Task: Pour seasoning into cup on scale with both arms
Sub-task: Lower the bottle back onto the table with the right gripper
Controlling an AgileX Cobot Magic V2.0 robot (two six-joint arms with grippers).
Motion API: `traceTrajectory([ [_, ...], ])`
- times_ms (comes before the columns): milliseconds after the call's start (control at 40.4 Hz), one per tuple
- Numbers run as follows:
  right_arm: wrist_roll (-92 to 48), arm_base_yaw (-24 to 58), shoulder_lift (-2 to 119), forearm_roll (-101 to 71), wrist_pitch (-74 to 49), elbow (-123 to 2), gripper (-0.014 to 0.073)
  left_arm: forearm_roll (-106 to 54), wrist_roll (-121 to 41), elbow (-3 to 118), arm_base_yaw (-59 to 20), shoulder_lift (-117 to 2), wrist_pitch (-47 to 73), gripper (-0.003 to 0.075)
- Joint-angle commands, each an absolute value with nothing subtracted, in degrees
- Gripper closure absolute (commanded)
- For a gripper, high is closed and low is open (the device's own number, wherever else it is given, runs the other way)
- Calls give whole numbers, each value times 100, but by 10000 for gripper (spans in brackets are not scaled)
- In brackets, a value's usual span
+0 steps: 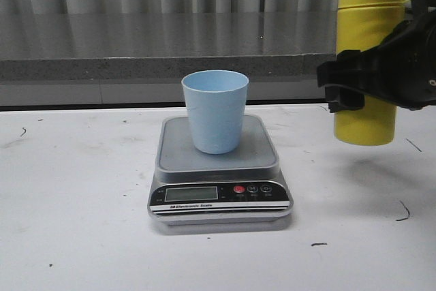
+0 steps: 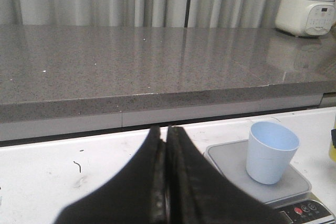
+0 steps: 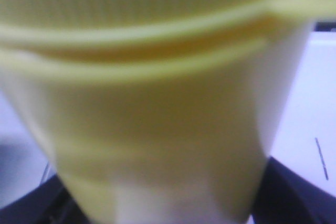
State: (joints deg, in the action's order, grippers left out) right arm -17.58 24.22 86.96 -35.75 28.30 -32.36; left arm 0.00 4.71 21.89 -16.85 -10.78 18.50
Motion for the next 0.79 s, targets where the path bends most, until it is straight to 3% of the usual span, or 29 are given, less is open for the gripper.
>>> traceTrajectory([
  [0, -1330, 2399, 8702, -2977, 3821, -3279, 359, -49, 528, 2341, -1681, -1137, 1398, 740],
  [767, -953, 2399, 9913, -2992, 4815, -3272, 358, -49, 528, 2341, -1681, -1137, 1418, 740],
])
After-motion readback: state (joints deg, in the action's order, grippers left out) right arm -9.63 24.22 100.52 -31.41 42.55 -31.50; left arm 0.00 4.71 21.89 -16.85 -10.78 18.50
